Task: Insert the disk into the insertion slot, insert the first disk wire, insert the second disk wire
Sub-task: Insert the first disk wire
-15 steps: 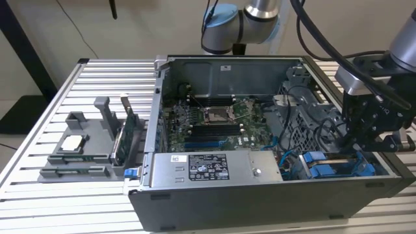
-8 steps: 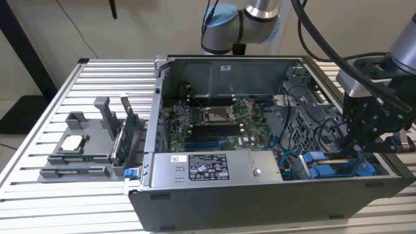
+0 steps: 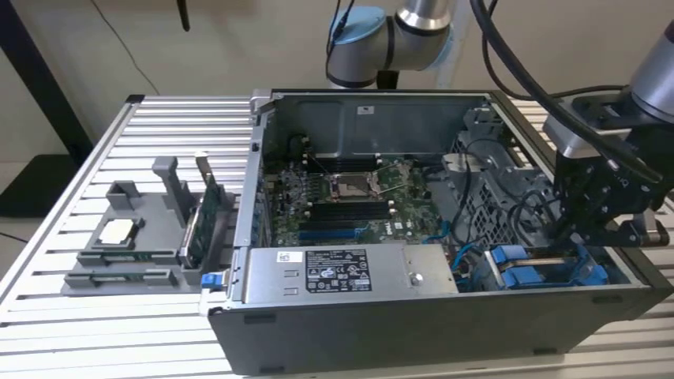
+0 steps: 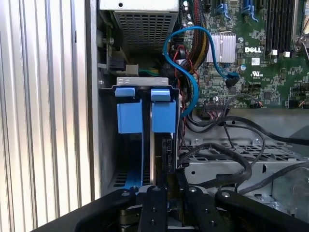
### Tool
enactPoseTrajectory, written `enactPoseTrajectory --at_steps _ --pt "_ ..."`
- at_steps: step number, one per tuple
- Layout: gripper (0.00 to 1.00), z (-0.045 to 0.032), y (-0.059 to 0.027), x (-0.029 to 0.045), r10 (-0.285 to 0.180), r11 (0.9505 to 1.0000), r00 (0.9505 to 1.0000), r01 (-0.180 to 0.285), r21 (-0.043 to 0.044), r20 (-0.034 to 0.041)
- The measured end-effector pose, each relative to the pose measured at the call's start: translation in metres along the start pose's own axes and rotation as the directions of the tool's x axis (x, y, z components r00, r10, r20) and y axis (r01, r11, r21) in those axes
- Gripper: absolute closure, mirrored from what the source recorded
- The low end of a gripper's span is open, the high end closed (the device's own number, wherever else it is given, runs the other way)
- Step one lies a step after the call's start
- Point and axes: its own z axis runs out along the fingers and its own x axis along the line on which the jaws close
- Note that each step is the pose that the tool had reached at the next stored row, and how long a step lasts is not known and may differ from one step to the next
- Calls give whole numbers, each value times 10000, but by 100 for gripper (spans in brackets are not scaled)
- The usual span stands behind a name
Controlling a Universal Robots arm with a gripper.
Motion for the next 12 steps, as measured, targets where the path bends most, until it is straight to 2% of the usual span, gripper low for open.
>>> enactPoseTrajectory --at_steps 12 --pt "81 29 -30 -6 -1 10000 10000 1 0 9"
